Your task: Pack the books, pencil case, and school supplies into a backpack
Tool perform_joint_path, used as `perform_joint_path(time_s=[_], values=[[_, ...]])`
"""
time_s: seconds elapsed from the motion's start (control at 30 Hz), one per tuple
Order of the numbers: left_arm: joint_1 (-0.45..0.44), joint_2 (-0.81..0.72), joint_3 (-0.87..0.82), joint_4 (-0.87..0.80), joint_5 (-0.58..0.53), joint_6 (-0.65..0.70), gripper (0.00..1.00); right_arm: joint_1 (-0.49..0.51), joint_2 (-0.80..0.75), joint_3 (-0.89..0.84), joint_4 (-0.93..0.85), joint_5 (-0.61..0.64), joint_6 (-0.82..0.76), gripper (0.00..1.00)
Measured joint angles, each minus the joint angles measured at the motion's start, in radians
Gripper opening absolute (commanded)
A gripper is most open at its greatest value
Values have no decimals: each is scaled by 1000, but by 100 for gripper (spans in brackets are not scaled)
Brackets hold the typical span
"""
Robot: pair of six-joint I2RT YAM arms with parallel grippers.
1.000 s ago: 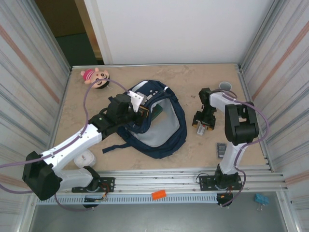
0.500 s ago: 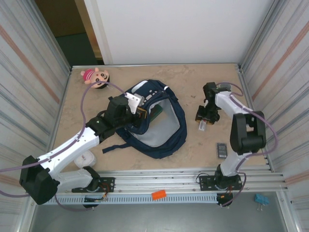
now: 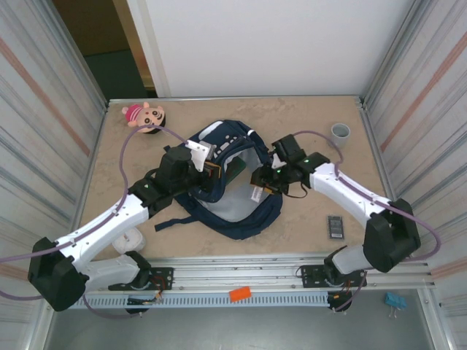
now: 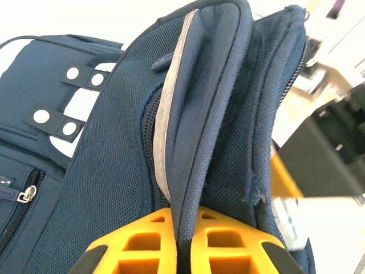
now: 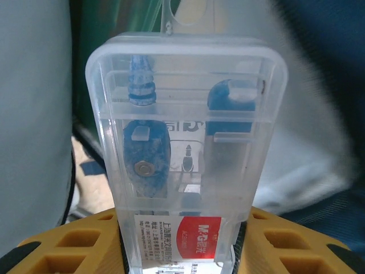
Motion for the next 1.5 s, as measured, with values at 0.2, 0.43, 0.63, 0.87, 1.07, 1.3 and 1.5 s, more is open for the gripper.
perform_joint_path(time_s=[0.2,0.43,0.63,0.87,1.07,1.3,1.5], values=[[0,0,0,0,0,-14,0,61,107,0,178,-27,143,48],[0,0,0,-1,-1,-21,0,61,130,0,285,-32,219,63],[0,0,0,-2,0,-21,0,23,97,-31,309,-45,224,75],[-30,30,2,-8,-16,-14,1,-115,-80,-92,233,-22,175,76],[-121,138,8,3,-35,13,7,-202,-240,-114,126,26,75,75],[-164,250,-12,40,-43,-20,66,-193,-293,-120,40,40,-50,74],[-138,129,-82,43,-101,-84,73,-40,-262,-108,-65,63,-122,74]])
